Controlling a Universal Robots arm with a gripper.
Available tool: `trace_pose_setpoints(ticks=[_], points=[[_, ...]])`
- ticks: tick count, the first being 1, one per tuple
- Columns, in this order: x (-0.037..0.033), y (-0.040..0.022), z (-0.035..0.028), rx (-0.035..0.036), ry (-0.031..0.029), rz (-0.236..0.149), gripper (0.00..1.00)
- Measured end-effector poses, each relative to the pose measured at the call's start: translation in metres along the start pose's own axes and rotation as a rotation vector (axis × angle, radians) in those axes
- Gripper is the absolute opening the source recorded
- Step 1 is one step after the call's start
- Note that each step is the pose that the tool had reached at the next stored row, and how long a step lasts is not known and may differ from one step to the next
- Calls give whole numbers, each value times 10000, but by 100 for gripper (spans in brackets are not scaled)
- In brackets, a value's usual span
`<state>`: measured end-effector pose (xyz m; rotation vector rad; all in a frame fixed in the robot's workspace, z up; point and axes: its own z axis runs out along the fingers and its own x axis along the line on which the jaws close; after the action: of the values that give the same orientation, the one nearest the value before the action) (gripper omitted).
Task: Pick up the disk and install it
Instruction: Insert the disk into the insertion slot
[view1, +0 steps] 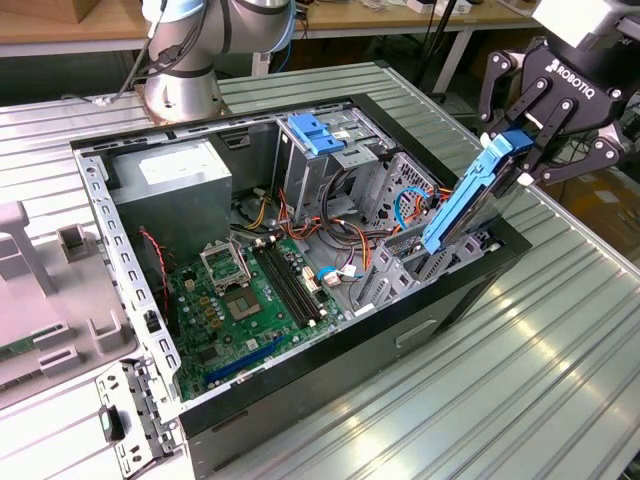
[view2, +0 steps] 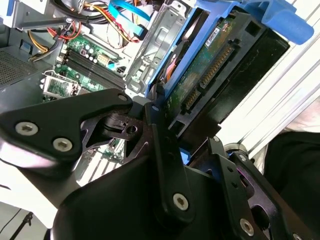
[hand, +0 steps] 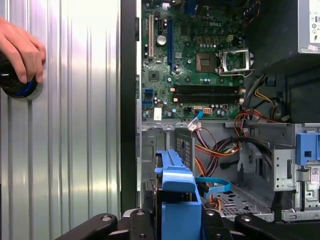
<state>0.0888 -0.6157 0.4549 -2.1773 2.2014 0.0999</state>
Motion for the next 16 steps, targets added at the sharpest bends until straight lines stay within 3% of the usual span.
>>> trace_pose_setpoints(ticks=[8,14,16], points=[[-105,183,34,0,-1,9,36],[-190,214,110,1,-1,24,36],[-202,215,199,1,-2,29,36]])
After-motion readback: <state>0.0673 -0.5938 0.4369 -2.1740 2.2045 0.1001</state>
